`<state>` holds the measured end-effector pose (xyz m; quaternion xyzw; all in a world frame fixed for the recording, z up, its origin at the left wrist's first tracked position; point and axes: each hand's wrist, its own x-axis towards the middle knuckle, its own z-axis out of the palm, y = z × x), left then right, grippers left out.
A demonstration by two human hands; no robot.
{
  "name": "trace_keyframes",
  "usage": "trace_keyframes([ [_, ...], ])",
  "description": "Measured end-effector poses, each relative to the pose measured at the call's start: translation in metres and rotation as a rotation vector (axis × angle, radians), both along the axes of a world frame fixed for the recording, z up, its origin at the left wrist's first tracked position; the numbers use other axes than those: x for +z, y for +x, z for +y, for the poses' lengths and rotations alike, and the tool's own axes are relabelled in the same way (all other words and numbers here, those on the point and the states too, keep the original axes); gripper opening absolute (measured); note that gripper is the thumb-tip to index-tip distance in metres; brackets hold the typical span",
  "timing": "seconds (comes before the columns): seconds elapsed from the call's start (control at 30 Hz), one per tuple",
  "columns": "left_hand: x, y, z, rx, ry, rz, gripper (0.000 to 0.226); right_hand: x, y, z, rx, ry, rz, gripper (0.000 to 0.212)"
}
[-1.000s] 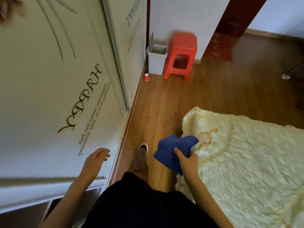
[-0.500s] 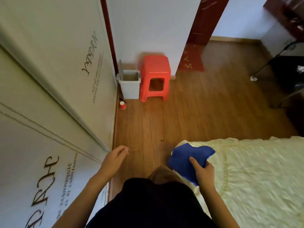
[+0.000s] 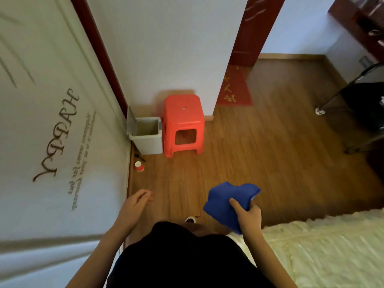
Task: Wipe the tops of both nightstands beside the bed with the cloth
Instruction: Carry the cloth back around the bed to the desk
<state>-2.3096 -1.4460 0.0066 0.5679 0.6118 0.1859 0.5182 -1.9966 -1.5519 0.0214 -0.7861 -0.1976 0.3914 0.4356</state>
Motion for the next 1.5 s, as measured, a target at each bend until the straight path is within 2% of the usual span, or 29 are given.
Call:
trace_keyframes([
  [0.23,0.003,0.047,0.126,0.015,0.018,0.014,0.02,0.009,0.053,0.125,-0.016,0.023,0.012,0.017],
  [0.4,-0.023,0.093,0.229,-0.065,-0.014,0.052,0.019,-0.01,0.092,0.203,-0.141,0.015,0.03,0.016],
  [0.57,-0.014,0.176,0.356,-0.256,-0.047,0.008,0.02,-0.008,0.139,0.268,-0.335,0.003,0.006,0.015],
  [0.7,0.008,0.255,0.435,-0.478,-0.041,-0.016,0.021,0.002,0.176,0.297,-0.511,-0.018,-0.021,0.023],
  [0.9,0.013,0.369,0.51,-0.732,0.037,-0.031,0.021,0.008,0.227,0.309,-0.817,-0.038,-0.023,0.019],
  [1.07,-0.003,0.47,0.547,-0.833,-0.021,-0.029,0.025,-0.003,0.283,0.32,-0.966,-0.075,0.019,0.024],
  [1.27,-0.019,0.596,0.591,-0.839,-0.068,0.038,0.022,-0.021,0.402,0.369,-1.013,-0.061,0.067,0.025],
  [1.4,-0.006,0.666,0.624,-0.79,-0.078,0.109,0.017,-0.006,0.496,0.419,-0.923,-0.028,0.073,0.017],
  [1.5,-0.003,0.702,0.651,-0.837,0.008,0.172,0.021,0.009,0.56,0.461,-0.841,-0.001,0.061,0.015],
])
